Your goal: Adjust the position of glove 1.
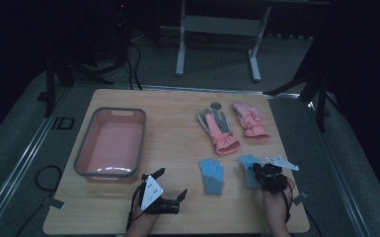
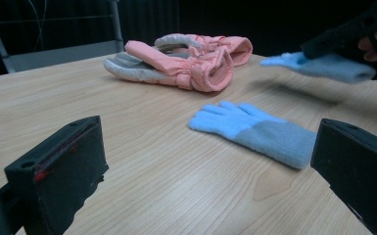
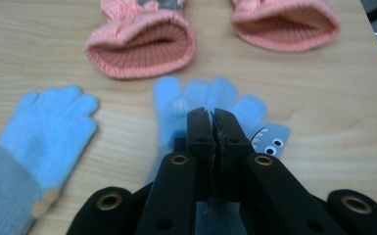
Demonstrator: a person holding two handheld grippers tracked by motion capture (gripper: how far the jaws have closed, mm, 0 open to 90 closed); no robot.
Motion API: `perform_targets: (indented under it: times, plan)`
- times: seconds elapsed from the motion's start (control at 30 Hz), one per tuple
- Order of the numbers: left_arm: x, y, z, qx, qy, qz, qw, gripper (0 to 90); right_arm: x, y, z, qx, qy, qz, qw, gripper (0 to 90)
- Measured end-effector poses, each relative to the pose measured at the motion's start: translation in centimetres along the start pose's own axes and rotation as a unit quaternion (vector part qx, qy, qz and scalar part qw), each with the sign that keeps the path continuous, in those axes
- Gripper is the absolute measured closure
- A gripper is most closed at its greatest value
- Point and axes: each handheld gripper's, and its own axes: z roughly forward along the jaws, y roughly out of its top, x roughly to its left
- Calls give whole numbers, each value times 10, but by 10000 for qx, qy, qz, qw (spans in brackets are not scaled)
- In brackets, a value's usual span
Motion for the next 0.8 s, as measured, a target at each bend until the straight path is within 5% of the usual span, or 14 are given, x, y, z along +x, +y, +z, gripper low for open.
perform_targets:
  times: [0.23, 0.8]
  plan:
    - [0, 0, 0, 5, 0, 36, 10000, 1, 15, -16, 6, 129, -87, 105, 9998, 868]
    - [0, 0, 0, 20, -21, 45, 10000, 1, 16, -33, 23, 233, -13, 93, 9997, 808]
